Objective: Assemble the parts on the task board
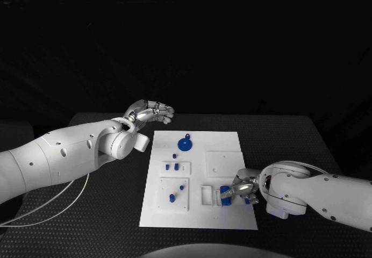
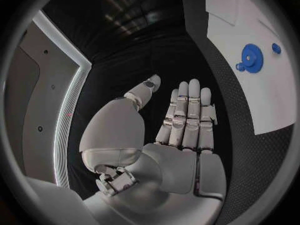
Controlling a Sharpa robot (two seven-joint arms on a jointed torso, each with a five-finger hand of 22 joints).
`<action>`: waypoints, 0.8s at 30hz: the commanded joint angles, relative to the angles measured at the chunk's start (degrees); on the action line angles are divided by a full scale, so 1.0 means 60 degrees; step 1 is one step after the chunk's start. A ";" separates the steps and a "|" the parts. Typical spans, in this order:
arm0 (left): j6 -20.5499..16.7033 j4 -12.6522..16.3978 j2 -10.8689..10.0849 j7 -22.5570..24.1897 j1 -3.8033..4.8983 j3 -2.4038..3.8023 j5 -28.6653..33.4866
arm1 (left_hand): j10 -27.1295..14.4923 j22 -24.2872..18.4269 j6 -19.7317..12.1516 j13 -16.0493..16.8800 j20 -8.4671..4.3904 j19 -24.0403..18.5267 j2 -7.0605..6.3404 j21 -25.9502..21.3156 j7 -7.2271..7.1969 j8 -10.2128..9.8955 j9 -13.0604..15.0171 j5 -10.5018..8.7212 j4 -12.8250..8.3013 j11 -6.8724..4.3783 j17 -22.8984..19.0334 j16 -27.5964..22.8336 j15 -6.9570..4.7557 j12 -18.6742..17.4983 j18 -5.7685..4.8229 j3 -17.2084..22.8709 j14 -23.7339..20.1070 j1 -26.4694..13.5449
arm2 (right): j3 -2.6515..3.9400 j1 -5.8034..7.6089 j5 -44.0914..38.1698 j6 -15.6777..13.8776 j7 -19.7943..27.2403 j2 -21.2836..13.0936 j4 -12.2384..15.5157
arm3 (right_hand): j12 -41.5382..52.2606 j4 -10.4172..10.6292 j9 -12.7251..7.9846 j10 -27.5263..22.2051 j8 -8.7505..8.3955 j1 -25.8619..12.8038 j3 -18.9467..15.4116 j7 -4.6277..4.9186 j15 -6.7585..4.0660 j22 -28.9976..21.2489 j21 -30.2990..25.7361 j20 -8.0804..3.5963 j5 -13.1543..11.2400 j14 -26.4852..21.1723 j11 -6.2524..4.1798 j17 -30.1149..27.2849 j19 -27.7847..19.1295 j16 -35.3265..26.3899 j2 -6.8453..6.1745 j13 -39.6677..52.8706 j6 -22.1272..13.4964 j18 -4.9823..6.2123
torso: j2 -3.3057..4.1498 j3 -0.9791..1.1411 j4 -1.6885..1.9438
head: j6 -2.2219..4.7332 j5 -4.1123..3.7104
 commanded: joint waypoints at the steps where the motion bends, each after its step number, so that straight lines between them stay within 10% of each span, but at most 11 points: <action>1: 0.0152 0.0037 0.0001 0.0079 0.0006 0.0006 0.0056 | -0.0093 0.0010 -0.0064 -0.0011 0.0013 0.0009 -0.0008 -0.0067 0.0003 0.0033 -0.0014 -0.0022 0.0049 -0.0002 0.0011 -0.0055 0.0016 0.0008 -0.0009 0.0012 0.0042 -0.0077 | -0.0035 -0.0032 -0.0239 0.0115 -0.0050 0.0075 -0.0080 | 0.0044 0.0022 -0.0049 -0.0248 -0.0073 -0.0067 0.0020 0.0071 0.0021 0.0191 0.0060 -0.0106 0.0025 0.0055 -0.0015 0.0019 0.0026 0.0030 0.0072 0.0018 0.0034 0.0433 | 0.0002 0.0010 -0.0012 | -0.0028 0.0042; 24: 0.0166 0.0077 -0.0014 0.0051 0.0007 0.0007 0.0056 | -0.0098 0.0022 -0.0068 -0.0015 0.0012 0.0009 -0.0003 -0.0080 0.0003 0.0034 -0.0018 -0.0019 0.0069 -0.0002 0.0034 -0.0077 0.0016 0.0008 -0.0005 0.0016 0.0044 -0.0090 | -0.0078 -0.0141 -0.0214 -0.0331 -0.0056 0.0336 -0.0256 | -0.0009 -0.0887 -0.0028 -0.0169 -0.0134 -0.0010 0.0139 0.0026 0.0000 0.0182 0.0231 -0.0037 0.0022 0.0092 -0.0052 0.0156 -0.0092 -0.0031 0.0760 0.0111 0.0327 0.0433 | 0.0003 0.0009 -0.0029 | -0.0108 0.0150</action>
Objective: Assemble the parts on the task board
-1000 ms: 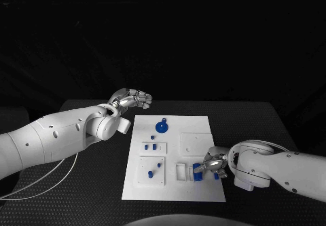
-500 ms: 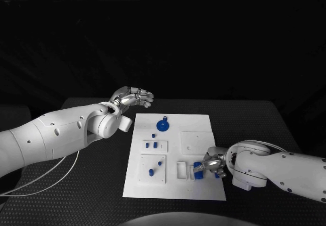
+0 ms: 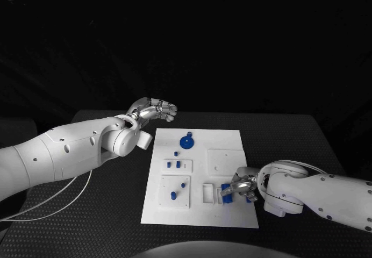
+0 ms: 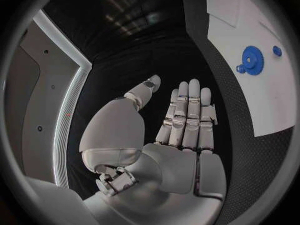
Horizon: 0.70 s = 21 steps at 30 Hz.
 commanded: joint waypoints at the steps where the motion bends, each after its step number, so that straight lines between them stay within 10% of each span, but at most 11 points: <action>1: 0.0132 0.0024 0.0006 0.0060 0.0008 0.0006 0.0049 | -0.0077 0.0016 -0.0069 -0.0009 0.0012 0.0009 -0.0003 -0.0044 0.0003 0.0035 -0.0009 -0.0019 0.0043 0.0019 0.0015 -0.0040 0.0015 0.0008 -0.0005 -0.0010 0.0045 -0.0089 | -0.0049 -0.0074 -0.0068 -0.0134 -0.0057 0.0029 -0.0010 | -0.0012 -0.0104 -0.1525 -0.0164 -0.0093 -0.0019 0.0017 0.0166 -0.0021 0.0181 0.0056 0.0000 0.0022 0.0082 -0.0053 0.0017 -0.0050 -0.0033 0.0086 0.0011 0.0198 0.0496 | -0.0002 -0.0006 -0.0005 | -0.0010 0.0013; 21: 0.0123 0.0043 -0.0013 0.0048 0.0010 0.0006 0.0049 | -0.0079 0.0026 -0.0072 -0.0012 0.0010 0.0009 -0.0014 -0.0053 0.0003 0.0036 -0.0012 -0.0013 0.0037 0.0019 0.0034 -0.0056 0.0014 0.0009 -0.0001 -0.0003 0.0048 -0.0075 | -0.0047 0.0090 0.0178 -0.0526 -0.0076 -0.0325 0.0415 | -0.0045 -0.0518 -0.1508 -0.0010 -0.0095 -0.0132 0.0498 0.0091 -0.0072 0.0154 0.0134 0.0073 0.0021 0.0132 -0.0122 0.0080 -0.0042 -0.0104 0.0163 0.0064 0.0521 0.0496 | -0.0002 -0.0013 -0.0010 | -0.0026 0.0057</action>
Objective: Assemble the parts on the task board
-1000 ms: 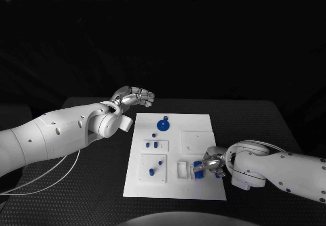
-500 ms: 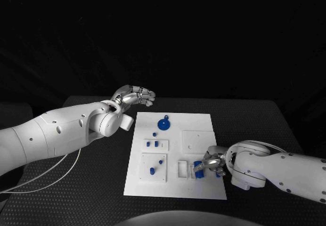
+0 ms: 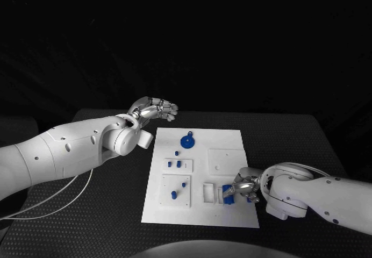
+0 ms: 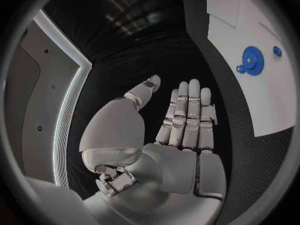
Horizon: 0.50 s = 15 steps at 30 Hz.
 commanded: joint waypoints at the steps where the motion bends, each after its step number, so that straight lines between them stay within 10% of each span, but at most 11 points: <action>1: 0.0112 0.0033 -0.0007 0.0054 0.0008 0.0006 0.0047 | -0.0076 0.0010 -0.0072 -0.0013 0.0011 0.0009 -0.0014 -0.0053 0.0002 0.0036 -0.0012 -0.0013 0.0038 0.0022 0.0016 -0.0056 0.0014 0.0009 -0.0001 -0.0003 0.0048 -0.0075 | 0.0006 0.0129 0.0069 -0.0105 -0.0044 -0.0110 0.0138 | -0.0045 0.0012 0.0020 0.0064 0.0030 -0.0056 0.0060 0.0050 -0.0019 0.0154 0.0057 0.0059 0.0022 0.0047 0.0004 0.0013 -0.0030 -0.0047 0.0012 0.0009 0.0151 0.0496 | 0.0003 0.0002 -0.0002 | 0.0002 0.0001; 15: 0.0115 0.0045 0.0010 0.0039 0.0010 0.0006 0.0047 | -0.0075 0.0016 -0.0069 -0.0014 0.0010 0.0010 -0.0022 -0.0057 0.0001 0.0040 -0.0013 -0.0008 0.0032 0.0022 0.0026 -0.0063 0.0013 0.0010 0.0000 0.0002 0.0050 -0.0064 | 0.0005 0.0530 0.0822 0.0055 -0.0047 0.0047 0.0357 | -0.0055 -0.0006 0.0027 0.0083 0.0037 -0.0159 0.0097 0.0029 -0.0037 0.0147 0.0061 0.0075 0.0021 0.0055 -0.0017 0.0019 -0.0029 -0.0067 -0.0006 0.0021 0.0225 0.0496 | 0.0006 0.0004 0.0011 | 0.0010 0.0068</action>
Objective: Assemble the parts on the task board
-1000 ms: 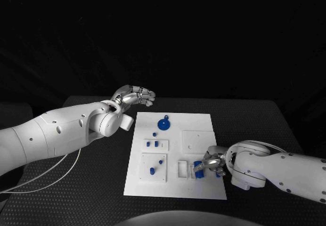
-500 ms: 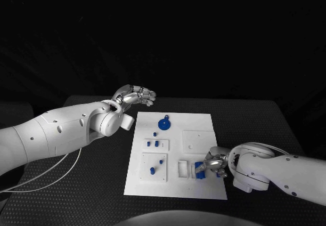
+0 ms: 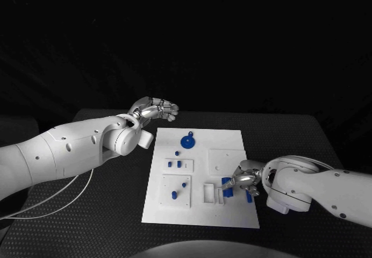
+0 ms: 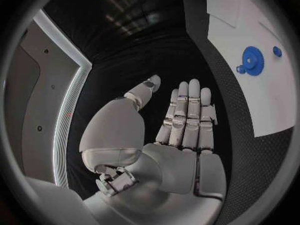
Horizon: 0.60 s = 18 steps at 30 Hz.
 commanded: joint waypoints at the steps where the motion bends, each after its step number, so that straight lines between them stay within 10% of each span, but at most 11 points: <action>1: 0.0118 0.0028 0.0020 0.0048 0.0009 0.0006 0.0045 | -0.0076 0.0010 -0.0069 -0.0015 0.0010 0.0010 -0.0023 -0.0058 0.0001 0.0040 -0.0013 -0.0008 0.0032 0.0021 0.0019 -0.0064 0.0013 0.0010 0.0001 0.0002 0.0051 -0.0063 | -0.0001 -0.0007 0.0481 0.0233 0.0001 0.0195 -0.0074 | -0.0056 -0.0008 0.0010 0.0069 0.0038 -0.0083 0.0044 0.0076 -0.0051 0.0147 0.0061 0.0053 0.0021 0.0042 -0.0006 0.0011 -0.0010 -0.0067 0.0000 0.0010 0.0177 0.0496 | 0.0007 0.0005 0.0019 | 0.0004 0.0022; 18: 0.0118 0.0048 0.0036 0.0060 0.0009 0.0007 0.0045 | -0.0076 0.0020 -0.0068 -0.0018 0.0012 0.0014 -0.0027 -0.0064 0.0002 0.0043 -0.0015 -0.0004 0.0038 0.0022 0.0035 -0.0077 0.0015 0.0011 0.0000 0.0004 0.0054 -0.0064 | -0.0063 -0.0221 0.0631 0.0350 0.0015 0.0909 -0.0511 | -0.0084 -0.0029 0.0004 0.0053 0.0007 -0.0227 0.0065 0.0072 -0.0057 0.0143 0.0061 0.0069 0.0021 0.0046 -0.0010 0.0019 -0.0029 -0.0091 -0.0011 0.0026 0.0192 0.0496 | 0.0010 0.0010 0.0025 | -0.0044 0.0068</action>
